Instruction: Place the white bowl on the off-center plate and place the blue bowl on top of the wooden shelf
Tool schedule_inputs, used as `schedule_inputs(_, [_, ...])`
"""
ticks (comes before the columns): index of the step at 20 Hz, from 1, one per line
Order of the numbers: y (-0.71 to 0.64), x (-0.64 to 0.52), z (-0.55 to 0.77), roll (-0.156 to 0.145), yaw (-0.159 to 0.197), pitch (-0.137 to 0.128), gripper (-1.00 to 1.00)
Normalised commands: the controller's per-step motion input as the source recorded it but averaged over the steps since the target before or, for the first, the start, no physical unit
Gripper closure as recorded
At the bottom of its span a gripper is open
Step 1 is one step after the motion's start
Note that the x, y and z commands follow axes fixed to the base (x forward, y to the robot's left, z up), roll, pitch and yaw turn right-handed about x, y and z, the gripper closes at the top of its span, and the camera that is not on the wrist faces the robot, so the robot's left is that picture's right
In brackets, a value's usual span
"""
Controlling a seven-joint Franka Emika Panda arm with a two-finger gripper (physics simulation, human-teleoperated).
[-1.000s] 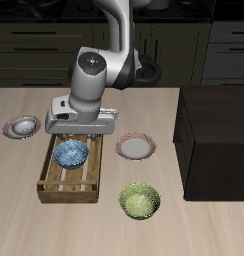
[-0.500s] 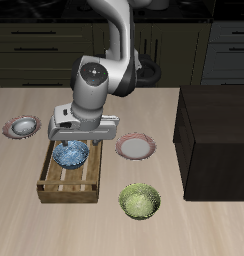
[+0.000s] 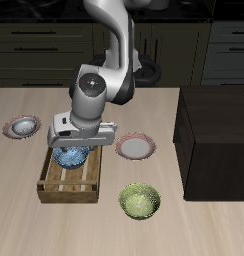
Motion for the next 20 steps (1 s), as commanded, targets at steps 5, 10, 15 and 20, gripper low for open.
schedule_inputs(5, [0.08,-0.03,-0.31,0.014,0.024,0.043,-1.00])
schedule_inputs(10, [0.12,-0.08,-0.28,0.056,0.003,0.043,-1.00])
schedule_inputs(15, [0.08,-0.13,-0.01,0.048,0.007,-0.014,1.00])
schedule_inputs(20, [0.09,-0.07,0.11,0.034,-0.008,-0.023,1.00])
